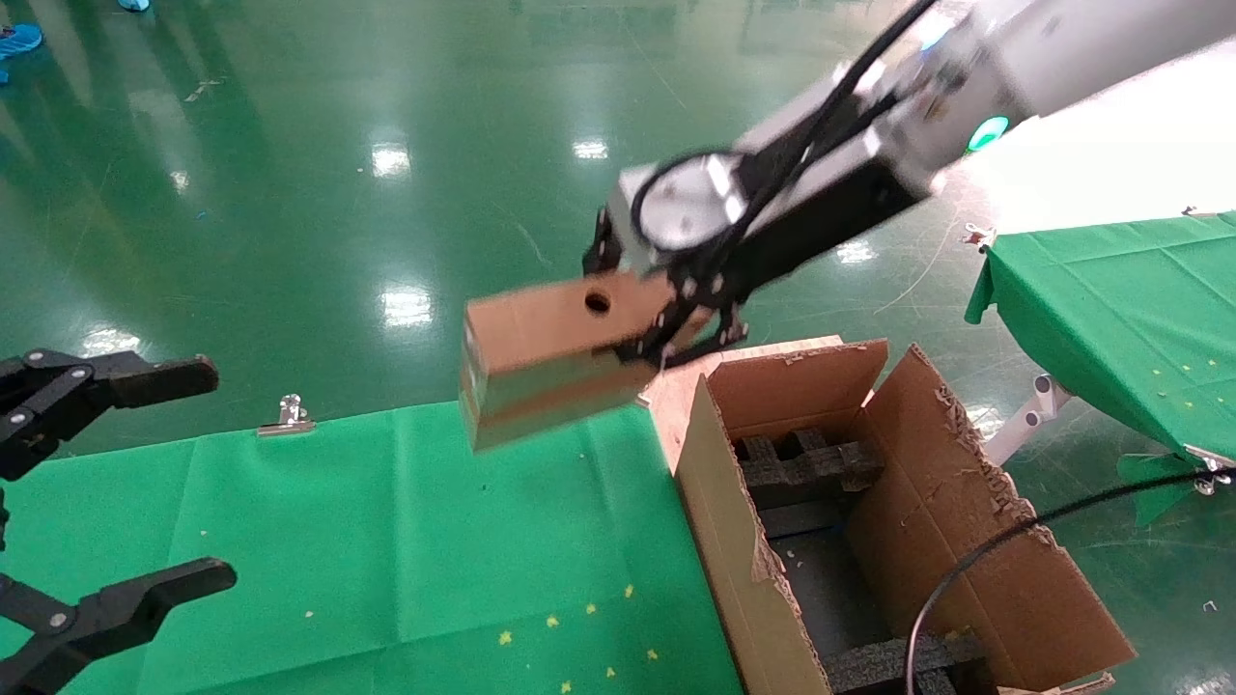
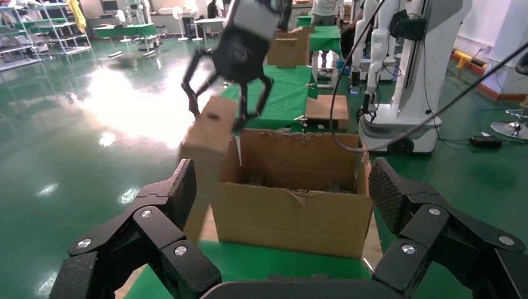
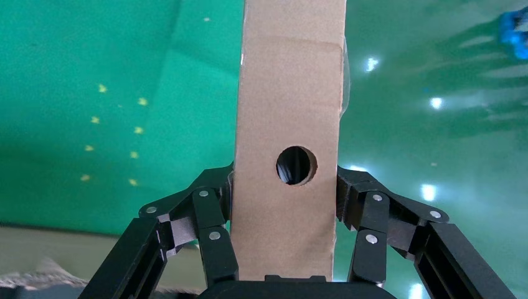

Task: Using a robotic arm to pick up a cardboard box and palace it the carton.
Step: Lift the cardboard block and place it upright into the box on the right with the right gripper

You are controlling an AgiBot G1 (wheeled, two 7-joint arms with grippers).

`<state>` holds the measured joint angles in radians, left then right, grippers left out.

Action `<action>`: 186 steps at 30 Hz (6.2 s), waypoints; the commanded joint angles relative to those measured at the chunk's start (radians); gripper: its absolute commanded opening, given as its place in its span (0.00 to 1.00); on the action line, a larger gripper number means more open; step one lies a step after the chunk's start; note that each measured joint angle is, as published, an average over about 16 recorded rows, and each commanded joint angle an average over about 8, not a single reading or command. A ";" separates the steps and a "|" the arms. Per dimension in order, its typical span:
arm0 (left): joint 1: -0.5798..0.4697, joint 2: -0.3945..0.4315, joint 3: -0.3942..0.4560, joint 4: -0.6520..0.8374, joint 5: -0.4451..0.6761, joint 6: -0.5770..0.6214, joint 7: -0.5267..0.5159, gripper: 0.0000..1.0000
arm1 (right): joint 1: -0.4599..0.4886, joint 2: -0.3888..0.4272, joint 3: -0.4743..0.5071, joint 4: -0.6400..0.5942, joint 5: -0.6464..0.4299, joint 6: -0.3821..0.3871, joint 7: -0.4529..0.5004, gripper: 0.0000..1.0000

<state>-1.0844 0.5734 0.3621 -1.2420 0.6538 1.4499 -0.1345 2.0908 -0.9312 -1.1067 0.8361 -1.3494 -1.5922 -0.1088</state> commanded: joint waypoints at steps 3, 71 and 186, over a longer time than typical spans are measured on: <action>0.000 0.000 0.000 0.000 0.000 0.000 0.000 1.00 | 0.061 0.002 -0.050 -0.041 0.040 0.001 -0.032 0.00; 0.000 0.000 0.000 0.000 0.000 0.000 0.000 1.00 | 0.315 0.445 -0.660 -0.156 0.180 0.080 0.126 0.00; 0.000 0.000 0.000 0.001 -0.001 -0.001 0.000 1.00 | -0.008 0.490 -0.952 0.512 -0.494 0.712 2.092 0.00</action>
<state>-1.0841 0.5731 0.3624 -1.2413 0.6531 1.4492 -0.1342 2.0836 -0.4416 -2.0582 1.3483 -1.8445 -0.8816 1.9835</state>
